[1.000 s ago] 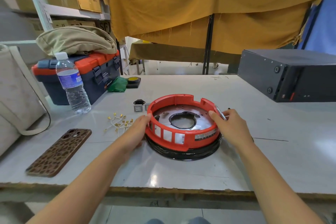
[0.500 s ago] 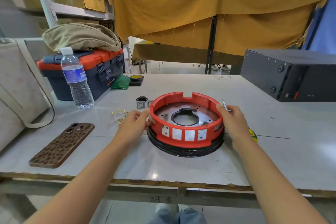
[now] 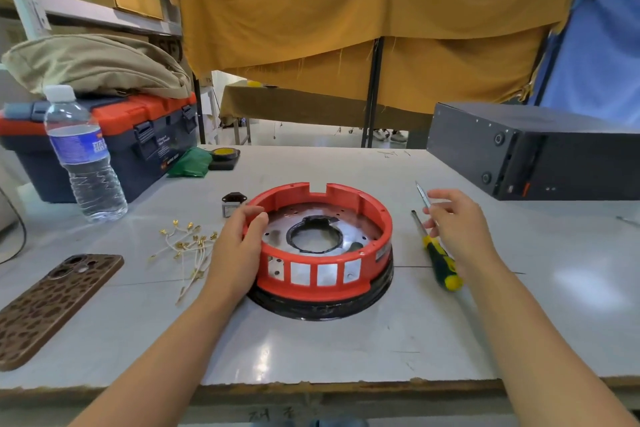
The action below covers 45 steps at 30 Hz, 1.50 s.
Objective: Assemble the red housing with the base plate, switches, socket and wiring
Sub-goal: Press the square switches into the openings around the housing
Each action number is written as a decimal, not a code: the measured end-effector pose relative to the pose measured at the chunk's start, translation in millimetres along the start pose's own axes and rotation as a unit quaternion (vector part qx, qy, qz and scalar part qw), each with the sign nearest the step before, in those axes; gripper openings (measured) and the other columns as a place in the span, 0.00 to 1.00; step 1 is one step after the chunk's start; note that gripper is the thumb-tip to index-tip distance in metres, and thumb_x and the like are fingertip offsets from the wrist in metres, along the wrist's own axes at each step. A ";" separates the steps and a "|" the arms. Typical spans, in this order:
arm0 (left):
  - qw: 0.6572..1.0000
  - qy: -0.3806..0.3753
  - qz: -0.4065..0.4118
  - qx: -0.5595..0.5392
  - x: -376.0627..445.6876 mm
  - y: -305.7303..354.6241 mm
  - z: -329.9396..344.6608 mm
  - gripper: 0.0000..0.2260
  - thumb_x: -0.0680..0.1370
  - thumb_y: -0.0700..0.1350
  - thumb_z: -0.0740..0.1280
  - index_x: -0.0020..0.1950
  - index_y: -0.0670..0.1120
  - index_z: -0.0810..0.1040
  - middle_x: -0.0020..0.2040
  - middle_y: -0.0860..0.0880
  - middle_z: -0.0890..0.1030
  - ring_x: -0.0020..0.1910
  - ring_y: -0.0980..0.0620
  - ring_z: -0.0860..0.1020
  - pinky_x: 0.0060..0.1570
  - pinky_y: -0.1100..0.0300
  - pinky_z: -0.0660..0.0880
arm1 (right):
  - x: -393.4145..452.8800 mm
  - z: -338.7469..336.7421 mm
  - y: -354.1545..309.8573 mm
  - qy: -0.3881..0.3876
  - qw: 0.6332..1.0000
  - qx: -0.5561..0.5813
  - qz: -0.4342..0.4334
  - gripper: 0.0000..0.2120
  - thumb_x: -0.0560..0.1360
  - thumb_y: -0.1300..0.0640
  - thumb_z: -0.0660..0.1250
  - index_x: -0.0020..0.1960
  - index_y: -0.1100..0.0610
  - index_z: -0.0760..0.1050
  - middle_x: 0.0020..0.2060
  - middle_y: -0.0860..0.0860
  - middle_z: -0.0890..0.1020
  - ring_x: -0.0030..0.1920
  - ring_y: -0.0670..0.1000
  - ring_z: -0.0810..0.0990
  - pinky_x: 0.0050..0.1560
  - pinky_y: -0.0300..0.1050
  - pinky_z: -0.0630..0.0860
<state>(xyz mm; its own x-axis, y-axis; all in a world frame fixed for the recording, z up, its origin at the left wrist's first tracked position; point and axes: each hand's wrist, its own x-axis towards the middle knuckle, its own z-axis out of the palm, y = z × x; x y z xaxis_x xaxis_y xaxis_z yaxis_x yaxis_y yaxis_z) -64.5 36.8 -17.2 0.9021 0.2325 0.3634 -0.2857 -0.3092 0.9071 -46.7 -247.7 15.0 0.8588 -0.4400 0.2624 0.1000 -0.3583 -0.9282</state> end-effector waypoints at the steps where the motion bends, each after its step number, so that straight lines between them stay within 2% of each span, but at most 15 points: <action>1: 1.000 0.002 0.000 0.003 0.4 0.1 1.3 0.07 0.80 0.51 0.58 0.55 0.55 0.74 0.49 0.61 0.76 0.50 0.65 0.73 0.43 0.69 0.65 | 6.5 -8.0 2.4 0.012 1.000 -0.012 0.012 0.11 0.77 0.66 0.58 0.51 0.53 0.74 0.41 0.51 0.79 0.36 0.50 0.79 0.32 0.39 0.72; 6: 1.000 -0.015 -0.022 -0.013 2.3 -2.6 3.2 0.10 0.80 0.56 0.54 0.59 0.59 0.70 0.51 0.63 0.74 0.53 0.61 0.73 0.48 0.65 0.66 | 21.9 -29.0 36.3 0.001 0.995 -0.050 0.087 0.10 0.75 0.66 0.61 0.46 0.60 0.81 0.37 0.55 0.82 0.38 0.53 0.83 0.45 0.45 0.78; 9: 0.999 -0.022 -0.031 -0.025 3.6 -3.2 1.9 0.15 0.77 0.60 0.54 0.63 0.62 0.66 0.52 0.65 0.72 0.56 0.58 0.72 0.55 0.60 0.66 | 21.3 -29.9 46.3 -0.005 0.993 -0.072 0.097 0.11 0.75 0.63 0.61 0.44 0.55 0.82 0.38 0.52 0.83 0.42 0.53 0.81 0.43 0.42 0.74; 12: 0.998 -0.028 -0.043 -0.024 5.0 -6.8 2.4 0.25 0.71 0.65 0.52 0.66 0.63 0.66 0.57 0.60 0.73 0.60 0.55 0.71 0.61 0.56 0.66 | 19.9 -28.7 46.2 -0.017 0.991 -0.079 0.102 0.11 0.76 0.60 0.61 0.45 0.54 0.83 0.42 0.52 0.82 0.46 0.53 0.79 0.41 0.42 0.72; 17: 0.998 -0.022 -0.053 -0.029 3.4 -6.5 1.5 0.26 0.69 0.65 0.51 0.66 0.63 0.67 0.58 0.59 0.73 0.62 0.54 0.71 0.66 0.52 0.66 | 15.0 -26.2 42.0 -0.035 0.988 -0.123 0.083 0.11 0.76 0.59 0.61 0.41 0.55 0.81 0.43 0.54 0.80 0.46 0.54 0.74 0.43 0.44 0.69; 20: 0.998 0.000 -0.061 -0.033 2.8 -5.5 0.1 0.21 0.75 0.59 0.53 0.67 0.60 0.67 0.56 0.59 0.74 0.57 0.60 0.73 0.60 0.59 0.68 | 11.2 -27.2 39.0 -0.039 0.989 -0.114 0.089 0.12 0.76 0.59 0.59 0.49 0.57 0.82 0.52 0.56 0.81 0.54 0.57 0.77 0.55 0.49 0.74; 22: 0.999 0.006 -0.050 -0.005 0.2 -5.5 -1.6 0.15 0.80 0.52 0.55 0.65 0.59 0.69 0.51 0.65 0.75 0.48 0.71 0.72 0.48 0.68 0.66 | 8.7 -26.6 36.3 -0.027 0.991 -0.114 0.069 0.13 0.77 0.57 0.59 0.52 0.59 0.81 0.54 0.57 0.81 0.55 0.57 0.76 0.56 0.50 0.72; 23: 0.999 0.004 -0.047 0.005 -1.1 -5.1 -1.9 0.14 0.81 0.50 0.55 0.65 0.59 0.69 0.49 0.66 0.74 0.47 0.71 0.72 0.45 0.69 0.65 | 7.1 -25.3 33.1 -0.020 0.993 -0.111 0.045 0.13 0.77 0.55 0.60 0.53 0.59 0.80 0.54 0.56 0.81 0.53 0.55 0.76 0.55 0.49 0.72; 26: 0.999 -0.004 -0.047 0.026 -3.4 -3.2 0.7 0.16 0.81 0.50 0.54 0.68 0.59 0.67 0.56 0.56 0.75 0.55 0.57 0.73 0.52 0.62 0.64 | 1.1 -16.2 15.5 -0.059 0.994 -0.079 -0.046 0.14 0.78 0.49 0.62 0.61 0.50 0.77 0.58 0.45 0.78 0.56 0.46 0.72 0.57 0.42 0.67; 29: 0.996 -0.044 -0.046 0.056 -3.7 -0.2 7.1 0.18 0.82 0.54 0.51 0.73 0.59 0.61 0.66 0.52 0.72 0.63 0.53 0.69 0.58 0.60 0.61 | -4.3 1.6 -1.4 -0.181 0.978 -0.067 -0.083 0.17 0.76 0.43 0.63 0.64 0.44 0.74 0.58 0.40 0.74 0.59 0.44 0.71 0.60 0.42 0.66; 32: 0.989 -0.115 -0.040 0.087 -0.8 2.3 7.1 0.21 0.80 0.61 0.46 0.73 0.62 0.56 0.66 0.56 0.69 0.66 0.54 0.67 0.60 0.61 0.58 | -4.5 22.4 -7.9 -0.237 0.965 -0.066 -0.086 0.14 0.77 0.49 0.64 0.62 0.42 0.73 0.56 0.40 0.77 0.58 0.46 0.75 0.59 0.42 0.70; 35: 0.981 -0.161 -0.045 0.097 8.5 3.1 1.2 0.25 0.78 0.64 0.44 0.75 0.62 0.52 0.66 0.60 0.65 0.67 0.58 0.62 0.62 0.63 0.54 | 5.4 32.7 -7.5 -0.214 0.972 -0.072 -0.060 0.18 0.76 0.63 0.60 0.63 0.50 0.75 0.61 0.48 0.78 0.56 0.50 0.77 0.60 0.48 0.73; 37: 0.981 -0.139 -0.027 0.130 17.6 1.5 -4.3 0.23 0.80 0.60 0.49 0.74 0.57 0.61 0.69 0.59 0.66 0.68 0.59 0.63 0.63 0.65 0.56 | 13.8 33.7 -5.6 -0.193 0.977 -0.080 -0.037 0.21 0.75 0.68 0.57 0.63 0.54 0.76 0.66 0.49 0.74 0.59 0.51 0.75 0.61 0.47 0.72; 40: 0.980 -0.054 -0.010 0.191 39.4 -2.3 -13.4 0.12 0.80 0.44 0.61 0.62 0.47 0.76 0.62 0.49 0.76 0.61 0.50 0.74 0.61 0.58 0.68 | 23.0 35.5 -3.9 -0.178 0.979 -0.091 -0.034 0.22 0.74 0.69 0.55 0.63 0.54 0.76 0.67 0.48 0.72 0.59 0.50 0.74 0.61 0.47 0.73; 45: 0.944 -0.034 -0.030 0.328 82.8 -19.3 -37.2 0.21 0.76 0.33 0.60 0.67 0.46 0.72 0.67 0.44 0.71 0.65 0.45 0.70 0.63 0.54 0.66 | 21.4 37.9 1.9 -0.148 0.987 -0.043 -0.033 0.23 0.73 0.70 0.56 0.59 0.51 0.78 0.61 0.48 0.78 0.56 0.51 0.77 0.59 0.50 0.74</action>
<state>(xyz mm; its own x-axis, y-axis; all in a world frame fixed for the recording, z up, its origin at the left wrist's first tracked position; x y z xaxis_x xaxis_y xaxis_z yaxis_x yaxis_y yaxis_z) 3.7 96.3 3.4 0.9350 0.2153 0.2820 0.0074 -0.8064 0.5913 -9.1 -226.6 8.8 0.9626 -0.1575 0.2203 0.1279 -0.4526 -0.8825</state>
